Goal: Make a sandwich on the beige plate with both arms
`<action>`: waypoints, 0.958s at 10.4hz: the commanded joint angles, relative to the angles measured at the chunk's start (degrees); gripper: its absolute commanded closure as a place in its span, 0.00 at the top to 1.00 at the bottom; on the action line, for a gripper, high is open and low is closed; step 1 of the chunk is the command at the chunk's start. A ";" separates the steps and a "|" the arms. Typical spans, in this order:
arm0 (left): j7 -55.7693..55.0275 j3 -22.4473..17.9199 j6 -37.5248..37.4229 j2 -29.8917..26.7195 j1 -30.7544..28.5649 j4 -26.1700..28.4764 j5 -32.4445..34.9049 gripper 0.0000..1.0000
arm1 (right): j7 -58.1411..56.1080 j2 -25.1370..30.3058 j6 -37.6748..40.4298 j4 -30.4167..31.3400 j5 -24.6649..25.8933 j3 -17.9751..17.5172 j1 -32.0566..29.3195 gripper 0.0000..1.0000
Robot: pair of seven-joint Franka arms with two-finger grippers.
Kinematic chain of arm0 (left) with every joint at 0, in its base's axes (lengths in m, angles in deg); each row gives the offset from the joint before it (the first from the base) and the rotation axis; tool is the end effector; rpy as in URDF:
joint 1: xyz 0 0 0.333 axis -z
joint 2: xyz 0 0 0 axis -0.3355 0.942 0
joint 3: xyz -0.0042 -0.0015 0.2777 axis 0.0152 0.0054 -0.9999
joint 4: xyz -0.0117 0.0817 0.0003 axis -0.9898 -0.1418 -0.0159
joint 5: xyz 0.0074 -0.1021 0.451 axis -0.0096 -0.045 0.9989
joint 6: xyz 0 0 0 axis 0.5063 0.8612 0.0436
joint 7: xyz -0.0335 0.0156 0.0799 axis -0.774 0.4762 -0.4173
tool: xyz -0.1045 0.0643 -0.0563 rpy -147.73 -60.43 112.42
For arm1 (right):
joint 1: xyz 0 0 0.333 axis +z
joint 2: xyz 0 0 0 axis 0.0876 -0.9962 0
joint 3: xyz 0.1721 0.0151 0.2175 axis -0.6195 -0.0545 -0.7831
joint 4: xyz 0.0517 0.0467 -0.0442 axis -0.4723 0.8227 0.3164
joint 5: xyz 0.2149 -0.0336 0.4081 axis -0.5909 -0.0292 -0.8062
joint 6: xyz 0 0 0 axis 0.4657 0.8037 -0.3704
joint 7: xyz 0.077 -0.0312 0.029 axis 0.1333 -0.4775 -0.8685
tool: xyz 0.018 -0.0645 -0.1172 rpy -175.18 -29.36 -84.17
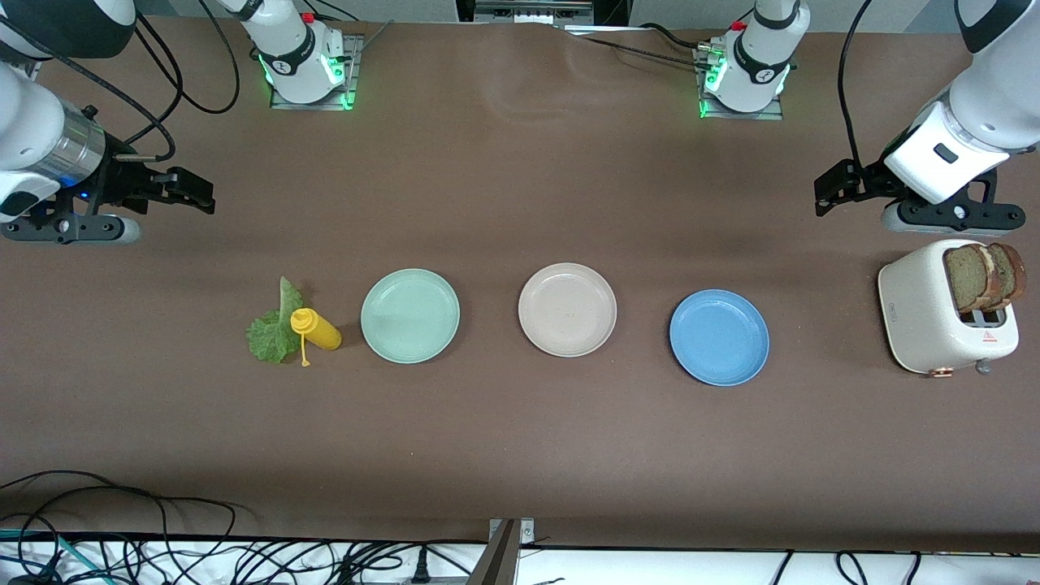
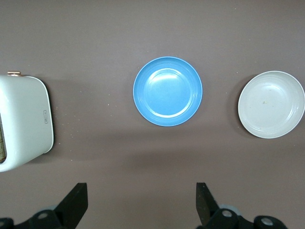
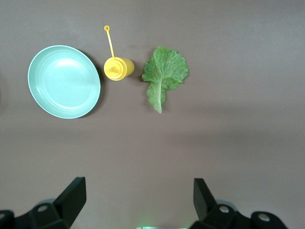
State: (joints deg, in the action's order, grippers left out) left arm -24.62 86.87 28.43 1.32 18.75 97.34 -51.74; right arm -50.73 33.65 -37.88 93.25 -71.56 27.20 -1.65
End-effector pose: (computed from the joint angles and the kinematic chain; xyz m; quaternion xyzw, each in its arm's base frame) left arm 0.6219 -0.0821 0.5105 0.9995 -0.0212 -0.0223 0.0011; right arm 0.6327 0.0751 0.4968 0.9981 0.0055 -0.0619 0.0004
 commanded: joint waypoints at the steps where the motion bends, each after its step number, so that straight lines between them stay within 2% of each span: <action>1: 0.79 0.21 -0.62 0.66 -0.37 -1.63 0.87 1.00 | -1.02 -0.11 0.89 -0.78 -0.14 0.13 -0.12 1.00; 10: 0.79 0.21 0.43 0.75 -0.29 -1.63 0.87 1.00 | -1.02 -0.90 0.80 -0.60 -0.14 0.21 -0.65 1.00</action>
State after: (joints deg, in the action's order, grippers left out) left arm -24.62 86.87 29.00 1.34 18.68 97.34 -51.74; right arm -50.77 33.00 -37.88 93.25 -71.56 27.39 -1.88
